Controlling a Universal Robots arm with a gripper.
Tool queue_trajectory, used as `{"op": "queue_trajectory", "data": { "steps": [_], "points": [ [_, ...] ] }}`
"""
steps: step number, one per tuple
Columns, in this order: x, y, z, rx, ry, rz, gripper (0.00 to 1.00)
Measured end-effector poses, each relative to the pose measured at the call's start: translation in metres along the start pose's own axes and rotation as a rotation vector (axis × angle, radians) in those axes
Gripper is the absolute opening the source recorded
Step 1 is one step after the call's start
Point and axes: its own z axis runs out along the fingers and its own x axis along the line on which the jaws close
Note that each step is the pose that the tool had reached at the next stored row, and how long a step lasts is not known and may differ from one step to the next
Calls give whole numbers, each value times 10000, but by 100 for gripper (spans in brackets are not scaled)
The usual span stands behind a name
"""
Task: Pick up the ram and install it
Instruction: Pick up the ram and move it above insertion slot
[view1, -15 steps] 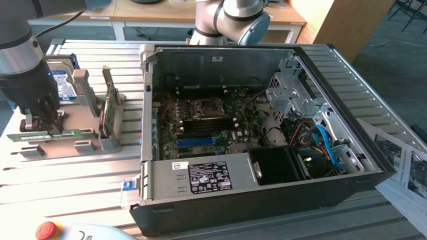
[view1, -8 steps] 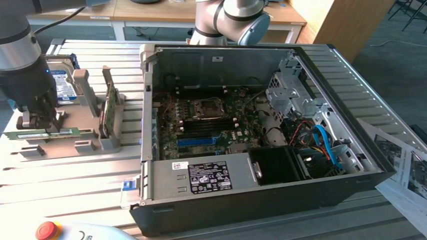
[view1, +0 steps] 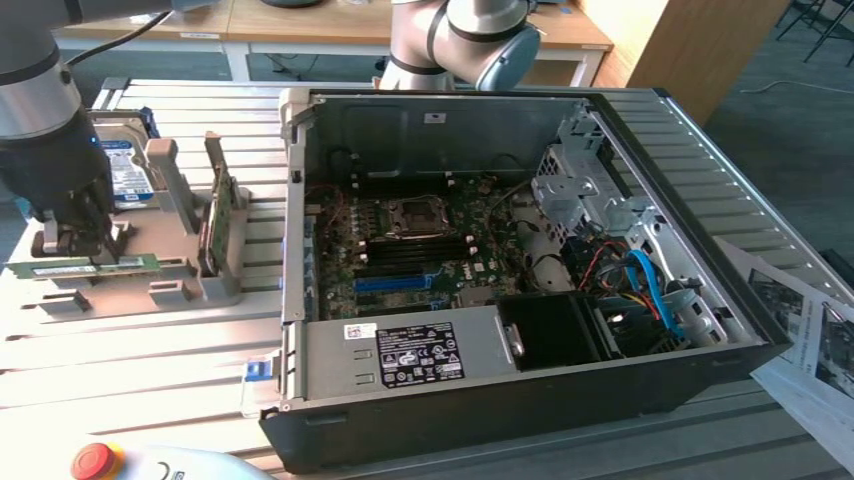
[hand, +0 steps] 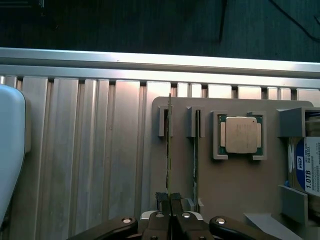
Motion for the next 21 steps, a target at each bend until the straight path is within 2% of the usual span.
{"op": "queue_trajectory", "data": {
  "steps": [11,21],
  "points": [
    [-4,18,-260,0,26,1,12],
    [-8,41,-566,-1,114,8,12]
  ]
}}
